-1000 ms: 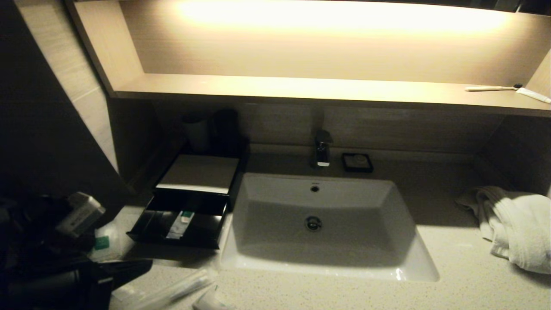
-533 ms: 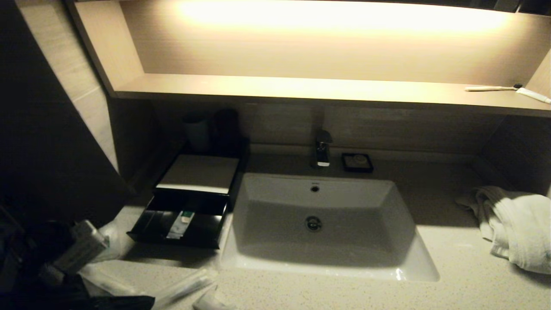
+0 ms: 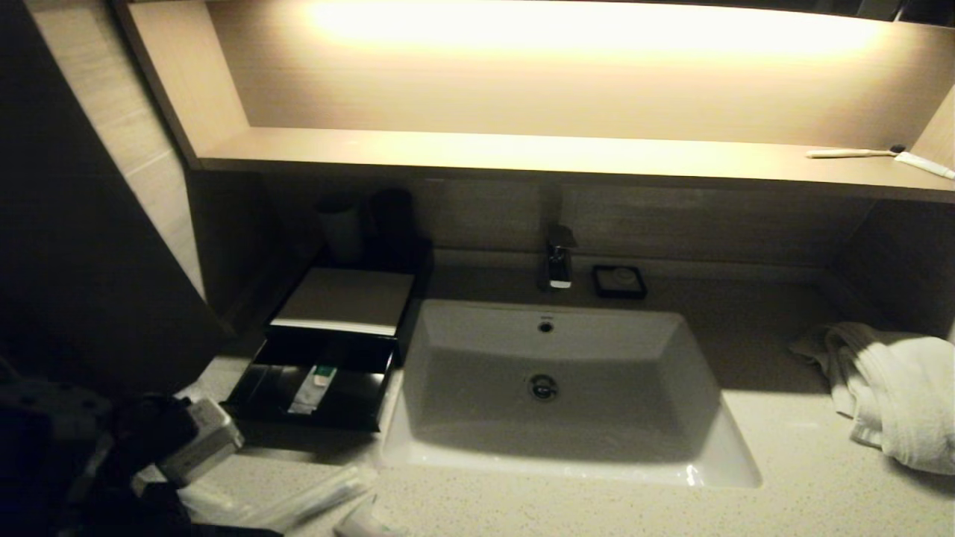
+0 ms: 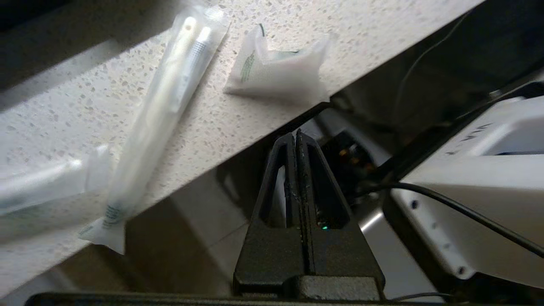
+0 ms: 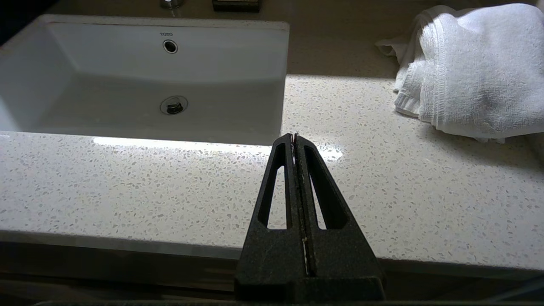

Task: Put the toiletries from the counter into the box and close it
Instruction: Pick up the bathroom toiletry

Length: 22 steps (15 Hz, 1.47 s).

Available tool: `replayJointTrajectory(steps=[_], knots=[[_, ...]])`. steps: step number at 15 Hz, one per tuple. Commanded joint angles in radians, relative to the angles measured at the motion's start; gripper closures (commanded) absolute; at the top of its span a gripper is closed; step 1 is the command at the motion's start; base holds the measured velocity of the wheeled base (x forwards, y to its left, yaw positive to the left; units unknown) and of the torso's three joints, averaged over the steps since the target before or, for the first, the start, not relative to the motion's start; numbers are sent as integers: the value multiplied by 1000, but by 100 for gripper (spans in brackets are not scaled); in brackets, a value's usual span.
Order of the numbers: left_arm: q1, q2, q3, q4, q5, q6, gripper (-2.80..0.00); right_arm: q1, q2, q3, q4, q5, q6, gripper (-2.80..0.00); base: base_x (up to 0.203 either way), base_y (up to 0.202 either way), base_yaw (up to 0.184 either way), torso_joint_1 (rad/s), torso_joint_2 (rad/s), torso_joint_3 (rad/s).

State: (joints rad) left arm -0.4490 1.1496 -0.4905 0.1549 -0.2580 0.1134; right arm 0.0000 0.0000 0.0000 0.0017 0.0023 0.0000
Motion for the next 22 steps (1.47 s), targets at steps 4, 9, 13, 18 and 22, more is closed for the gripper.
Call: replayJointTrajectory(steps=[4,9,13,18,22], knots=[[-88,72,-75,43,70,3,0,0,0,0,0,1,0,0,0,0,0,0,0,0],[-164,211,-222,139,171,64,0,0,0,0,0,1,0,0,0,0,0,0,0,0],[-224,349,-425,287,236,104,0,0,0,0,0,1,0,0,0,0,0,0,0,0],[-335,505,-539,421,314,136,0,0,0,0,0,1,0,0,0,0,0,0,0,0],[-373,573,-581,487,370,135,0,0,0,0,0,1,0,0,0,0,0,0,0,0]])
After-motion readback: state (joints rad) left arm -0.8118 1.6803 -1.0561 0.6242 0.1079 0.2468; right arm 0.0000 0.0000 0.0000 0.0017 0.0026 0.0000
